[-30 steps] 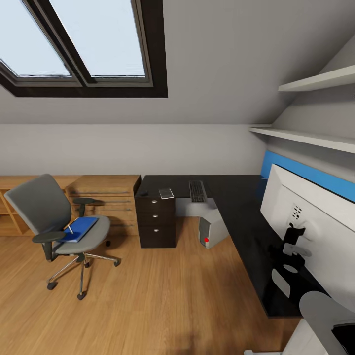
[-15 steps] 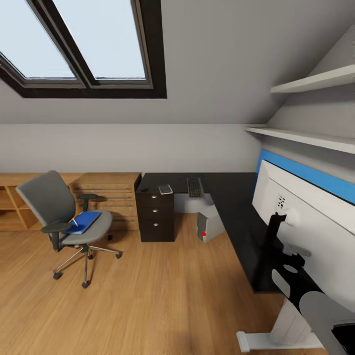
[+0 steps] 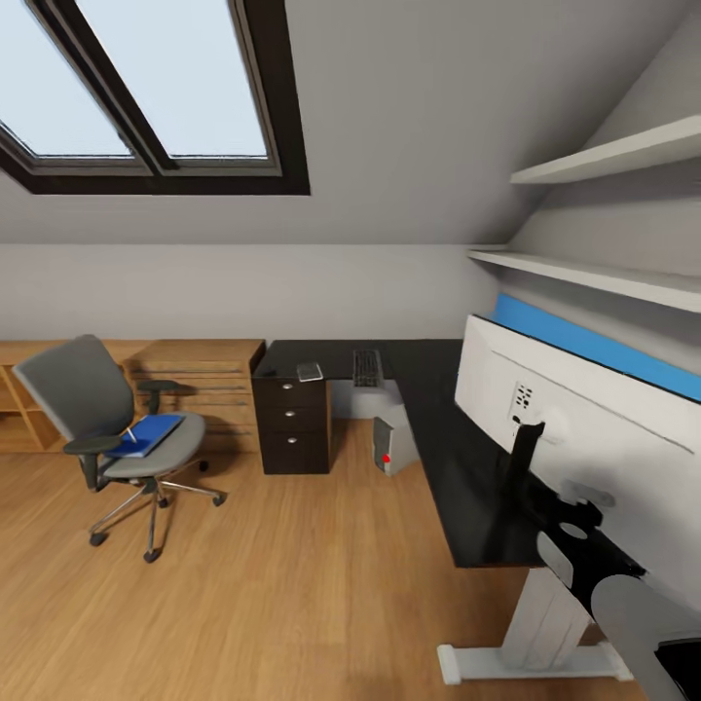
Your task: In the bedroom, organize the workspace by keeping the computer under the desk, ensuring the monitor is on the desk, placing the keyboard on the desk next to the monitor, placing the mouse on the desk next to the keyboard, moving the folder from the swivel chair onto the desk next to the mouse, stacking the notebook on top of the folder with the pen on top of the notebook, and positioning the swivel chair next to the desk.
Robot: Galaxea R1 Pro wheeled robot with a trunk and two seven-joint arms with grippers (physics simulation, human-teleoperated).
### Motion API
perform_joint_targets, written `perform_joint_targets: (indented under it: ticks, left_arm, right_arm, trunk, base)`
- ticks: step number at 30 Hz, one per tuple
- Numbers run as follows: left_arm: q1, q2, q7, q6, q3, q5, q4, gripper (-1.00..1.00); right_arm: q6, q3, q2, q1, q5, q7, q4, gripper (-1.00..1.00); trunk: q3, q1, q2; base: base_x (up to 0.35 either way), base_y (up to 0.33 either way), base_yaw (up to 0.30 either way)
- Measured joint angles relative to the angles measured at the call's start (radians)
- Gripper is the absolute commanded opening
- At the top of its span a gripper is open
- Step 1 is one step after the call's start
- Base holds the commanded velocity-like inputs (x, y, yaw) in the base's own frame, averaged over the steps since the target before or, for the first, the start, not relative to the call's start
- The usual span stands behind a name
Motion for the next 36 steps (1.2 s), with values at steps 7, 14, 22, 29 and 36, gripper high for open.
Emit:
perform_joint_targets:
  ticks: [7,14,22,29,36]
  left_arm:
    - [0.000,0.000,0.000,0.000,0.000,0.000,0.000,1.00]
    - [0.000,0.000,0.000,0.000,0.001,0.000,0.000,1.00]
    - [0.000,0.000,0.001,-0.001,-0.001,-0.001,0.000,1.00]
    - [0.000,0.000,0.002,-0.002,0.000,-0.002,0.000,1.00]
    - [0.000,0.000,0.002,-0.002,0.001,-0.002,0.000,1.00]
  right_arm:
    - [0.000,-0.001,0.000,0.000,0.000,0.000,0.000,1.00]
    - [0.000,-0.001,0.000,0.000,0.000,0.000,0.000,1.00]
    - [-0.001,-0.001,0.000,0.000,0.000,0.000,0.000,1.00]
    - [-0.001,-0.001,0.000,0.000,0.000,0.000,-0.002,1.00]
    - [0.000,0.001,0.001,0.000,0.000,0.001,-0.001,1.00]
  trunk:
    - [0.000,0.000,0.000]
    - [0.000,0.000,0.000]
    - [0.000,0.000,0.000]
    - [0.000,0.000,0.000]
    - [0.000,0.000,0.000]
  base:
    - [0.136,-0.268,0.000]
    - [0.016,-0.024,0.000]
    - [0.001,-0.028,0.000]
    - [0.000,-0.226,0.000]
    - [0.000,-0.039,0.000]
